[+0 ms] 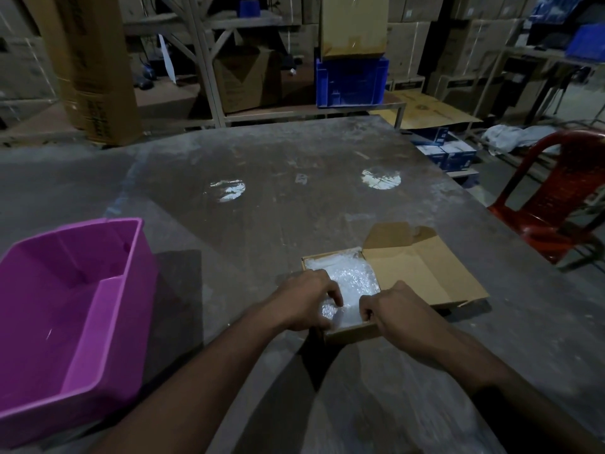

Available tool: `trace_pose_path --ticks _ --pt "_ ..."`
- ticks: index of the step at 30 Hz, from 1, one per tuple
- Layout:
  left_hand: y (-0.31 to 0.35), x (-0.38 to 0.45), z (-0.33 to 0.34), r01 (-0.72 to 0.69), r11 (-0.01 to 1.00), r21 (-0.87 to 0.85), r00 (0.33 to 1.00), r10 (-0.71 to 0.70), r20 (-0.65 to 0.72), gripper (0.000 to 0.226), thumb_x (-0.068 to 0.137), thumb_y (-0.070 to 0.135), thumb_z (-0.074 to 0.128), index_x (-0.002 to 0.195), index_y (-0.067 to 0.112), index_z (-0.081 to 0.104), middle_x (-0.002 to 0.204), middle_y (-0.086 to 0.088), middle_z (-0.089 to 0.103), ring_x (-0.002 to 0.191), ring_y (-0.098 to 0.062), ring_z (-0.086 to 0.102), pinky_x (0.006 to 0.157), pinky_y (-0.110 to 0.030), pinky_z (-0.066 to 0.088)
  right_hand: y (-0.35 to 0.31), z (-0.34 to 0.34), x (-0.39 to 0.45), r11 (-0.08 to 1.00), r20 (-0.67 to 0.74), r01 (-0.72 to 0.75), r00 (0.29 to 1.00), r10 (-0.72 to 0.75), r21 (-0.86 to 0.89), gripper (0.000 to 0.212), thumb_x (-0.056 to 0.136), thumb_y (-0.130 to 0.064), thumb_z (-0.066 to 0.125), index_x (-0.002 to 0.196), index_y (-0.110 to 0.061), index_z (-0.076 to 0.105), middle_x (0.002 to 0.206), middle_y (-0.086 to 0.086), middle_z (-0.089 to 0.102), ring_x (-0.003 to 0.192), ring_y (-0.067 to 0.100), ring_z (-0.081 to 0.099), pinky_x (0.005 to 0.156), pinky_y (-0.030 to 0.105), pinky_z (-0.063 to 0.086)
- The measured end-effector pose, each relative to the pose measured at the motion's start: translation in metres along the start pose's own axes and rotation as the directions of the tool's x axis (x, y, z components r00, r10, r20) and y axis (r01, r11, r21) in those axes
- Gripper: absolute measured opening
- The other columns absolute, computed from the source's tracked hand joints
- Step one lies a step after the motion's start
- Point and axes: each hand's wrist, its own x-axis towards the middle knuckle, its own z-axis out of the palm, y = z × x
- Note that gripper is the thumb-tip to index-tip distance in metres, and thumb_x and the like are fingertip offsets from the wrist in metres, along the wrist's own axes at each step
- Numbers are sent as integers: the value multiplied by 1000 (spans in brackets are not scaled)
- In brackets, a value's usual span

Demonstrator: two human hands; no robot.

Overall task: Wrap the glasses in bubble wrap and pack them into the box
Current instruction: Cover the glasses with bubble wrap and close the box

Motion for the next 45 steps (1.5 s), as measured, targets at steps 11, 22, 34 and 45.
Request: trace_pose_path --ticks 11,22,34,45 --pt "-1 3 6 -7 999 35 1000 8 -25 47 69 42 82 113 37 66 114 8 58 110 -16 56 89 -35 48 -5 -13 -3 980 16 -81 997 80 179 35 95 -11 46 119 -27 65 122 -3 62 102 21 62 87 35 48" --pt "-1 1 3 -30 999 -21 999 29 -25 42 70 38 81 110 35 68 112 9 59 106 -13 56 89 -31 45 19 2 76 989 -75 -114 991 107 -90 59 92 -3 46 149 -20 43 148 1 47 135 19 42 97 39 33" --pt "-9 2 4 -13 995 -103 999 8 -53 54 70 39 87 120 32 67 123 7 57 106 -11 55 91 -32 51 1 -7 91 930 33 -88 994 106 -357 50 95 -7 50 143 -12 41 137 9 59 115 29 62 100 47 34" --pt "-50 13 10 149 909 -389 900 -288 -327 51 82 30 83 128 22 61 125 2 57 113 -15 59 99 -37 50 14 -1 21 914 -457 -333 792 404 232 25 84 -10 67 106 -22 70 103 0 63 103 24 58 89 40 44"
